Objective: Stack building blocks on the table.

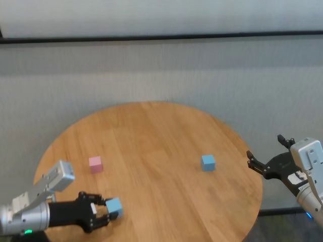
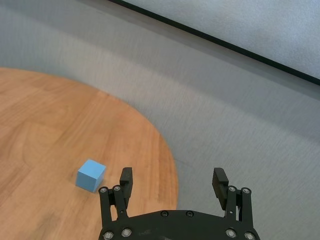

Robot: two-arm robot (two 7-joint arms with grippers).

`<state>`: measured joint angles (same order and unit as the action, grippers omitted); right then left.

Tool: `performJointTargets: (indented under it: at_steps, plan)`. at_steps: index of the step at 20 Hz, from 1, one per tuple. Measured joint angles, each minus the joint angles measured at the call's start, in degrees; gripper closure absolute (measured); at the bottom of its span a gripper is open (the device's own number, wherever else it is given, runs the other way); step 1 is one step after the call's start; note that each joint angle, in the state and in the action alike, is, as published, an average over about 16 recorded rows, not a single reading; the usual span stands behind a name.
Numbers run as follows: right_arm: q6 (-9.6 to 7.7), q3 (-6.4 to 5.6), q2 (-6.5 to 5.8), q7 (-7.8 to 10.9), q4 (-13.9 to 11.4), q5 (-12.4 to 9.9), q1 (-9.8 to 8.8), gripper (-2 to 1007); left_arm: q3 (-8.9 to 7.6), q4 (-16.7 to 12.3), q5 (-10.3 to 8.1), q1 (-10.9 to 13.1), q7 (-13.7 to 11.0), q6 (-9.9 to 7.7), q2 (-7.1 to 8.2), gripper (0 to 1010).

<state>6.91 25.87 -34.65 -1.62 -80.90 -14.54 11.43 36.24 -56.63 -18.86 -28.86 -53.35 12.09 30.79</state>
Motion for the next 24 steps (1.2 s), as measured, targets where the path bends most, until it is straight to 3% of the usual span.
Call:
performJointTargets:
  at_steps: [7,17,24]
  plan:
    - [0.00,0.00,0.00,0.00,0.00,0.00,0.00,1,1.38,4.26,1.78,-4.38,-1.06,1.60,-3.46,614]
    - [0.00,0.00,0.00,0.00,0.00,0.00,0.00,1,3.68,16.60,4.91,-11.84,-2.01,5.37,-10.94,614]
    - [0.00,0.00,0.00,0.00,0.00,0.00,0.00,1,4.35,23.45,6.74,-14.93,-2.76,7.91,-14.57,614]
